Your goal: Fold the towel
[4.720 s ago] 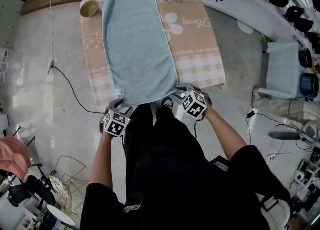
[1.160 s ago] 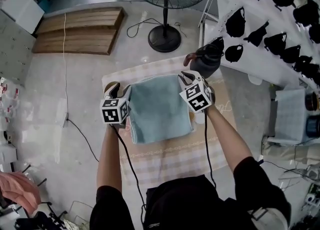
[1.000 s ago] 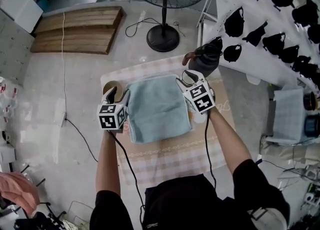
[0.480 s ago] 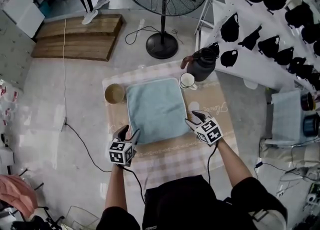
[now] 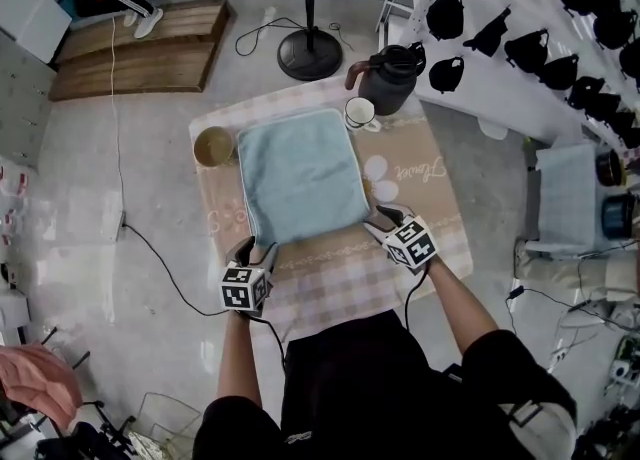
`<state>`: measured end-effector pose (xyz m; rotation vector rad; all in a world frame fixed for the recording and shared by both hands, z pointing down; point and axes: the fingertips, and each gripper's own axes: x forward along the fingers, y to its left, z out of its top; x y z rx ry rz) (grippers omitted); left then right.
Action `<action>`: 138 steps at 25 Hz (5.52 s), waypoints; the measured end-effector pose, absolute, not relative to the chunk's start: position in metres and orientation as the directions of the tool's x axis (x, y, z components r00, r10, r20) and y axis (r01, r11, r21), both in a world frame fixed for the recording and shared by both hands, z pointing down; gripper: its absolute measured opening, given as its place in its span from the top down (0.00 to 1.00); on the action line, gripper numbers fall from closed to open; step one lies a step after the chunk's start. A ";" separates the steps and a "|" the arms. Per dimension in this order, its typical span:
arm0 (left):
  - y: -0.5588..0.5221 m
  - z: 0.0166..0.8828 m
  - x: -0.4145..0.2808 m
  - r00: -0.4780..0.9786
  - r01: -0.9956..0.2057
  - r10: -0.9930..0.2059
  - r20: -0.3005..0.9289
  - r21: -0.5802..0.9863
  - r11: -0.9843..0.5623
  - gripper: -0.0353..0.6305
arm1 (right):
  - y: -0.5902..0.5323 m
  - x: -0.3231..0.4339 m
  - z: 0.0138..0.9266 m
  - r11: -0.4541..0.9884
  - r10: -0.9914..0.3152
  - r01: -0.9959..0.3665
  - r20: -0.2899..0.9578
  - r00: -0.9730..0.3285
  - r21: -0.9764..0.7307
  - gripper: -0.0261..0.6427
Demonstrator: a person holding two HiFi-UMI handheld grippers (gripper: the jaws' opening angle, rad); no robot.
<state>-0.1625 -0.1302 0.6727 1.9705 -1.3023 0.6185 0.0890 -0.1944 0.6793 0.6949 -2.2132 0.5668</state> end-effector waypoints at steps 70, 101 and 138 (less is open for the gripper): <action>-0.154 0.591 -0.198 0.491 -0.869 -0.607 0.624 0.402 -0.289 0.91 | -0.218 0.089 0.588 0.758 -0.406 -0.652 0.773 -0.488 -0.014 0.94; 0.012 0.627 -0.204 0.428 -0.864 -0.681 0.594 0.489 -0.116 0.65 | -0.084 0.009 0.607 0.805 -0.362 -0.586 0.708 -0.606 -0.090 0.68; -0.050 0.701 -0.180 -0.036 -0.634 -0.654 0.756 0.489 0.599 0.63 | -0.205 -0.207 0.702 0.861 0.406 0.464 0.833 -0.377 -0.209 0.68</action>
